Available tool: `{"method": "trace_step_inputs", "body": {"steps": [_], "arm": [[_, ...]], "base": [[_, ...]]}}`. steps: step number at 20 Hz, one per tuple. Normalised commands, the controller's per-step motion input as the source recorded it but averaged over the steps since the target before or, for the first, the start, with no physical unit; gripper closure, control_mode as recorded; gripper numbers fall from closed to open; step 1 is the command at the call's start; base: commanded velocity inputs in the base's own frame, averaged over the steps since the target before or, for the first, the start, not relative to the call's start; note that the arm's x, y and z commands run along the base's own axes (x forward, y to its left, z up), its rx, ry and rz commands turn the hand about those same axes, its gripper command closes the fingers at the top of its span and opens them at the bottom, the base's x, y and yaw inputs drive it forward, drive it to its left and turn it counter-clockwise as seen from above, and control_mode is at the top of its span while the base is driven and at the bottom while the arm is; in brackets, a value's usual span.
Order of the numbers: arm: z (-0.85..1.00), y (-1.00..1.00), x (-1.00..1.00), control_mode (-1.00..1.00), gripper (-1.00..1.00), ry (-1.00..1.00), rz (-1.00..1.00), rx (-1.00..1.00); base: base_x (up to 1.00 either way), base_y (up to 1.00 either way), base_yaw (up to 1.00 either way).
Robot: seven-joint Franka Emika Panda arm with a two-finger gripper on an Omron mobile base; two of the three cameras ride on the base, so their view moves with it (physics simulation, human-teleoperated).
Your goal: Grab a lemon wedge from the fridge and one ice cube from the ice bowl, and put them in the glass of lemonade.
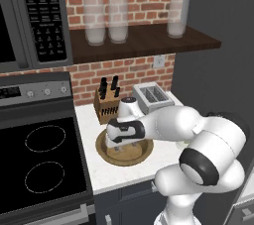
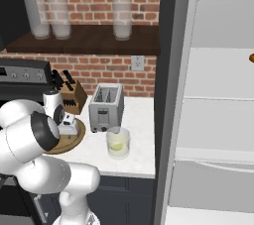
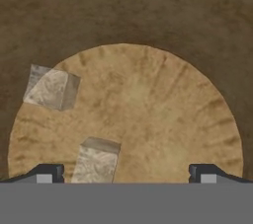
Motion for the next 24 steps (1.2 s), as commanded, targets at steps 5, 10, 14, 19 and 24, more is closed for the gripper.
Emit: {"method": "trace_step_inputs", "body": {"steps": [5,10,14,19,24], "arm": [[-0.01,0.0,0.0,-1.0,-1.0,-0.01,0.0,0.0],[0.0,0.0,0.0,-1.0,-1.0,-0.03,0.0,0.0],[-0.01,0.0,0.0,-1.0,-1.0,-0.03,0.0,0.0],[-0.21,0.0,-0.03,-1.0,-1.0,-0.06,0.0,-0.01],[-0.27,0.0,0.0,-1.0,-1.0,-0.06,0.0,-0.01]], "base": [[0.0,0.0,0.0],[0.0,0.0,0.0],[0.0,0.0,0.0],[0.0,0.0,0.0],[0.0,0.0,0.0]]}}
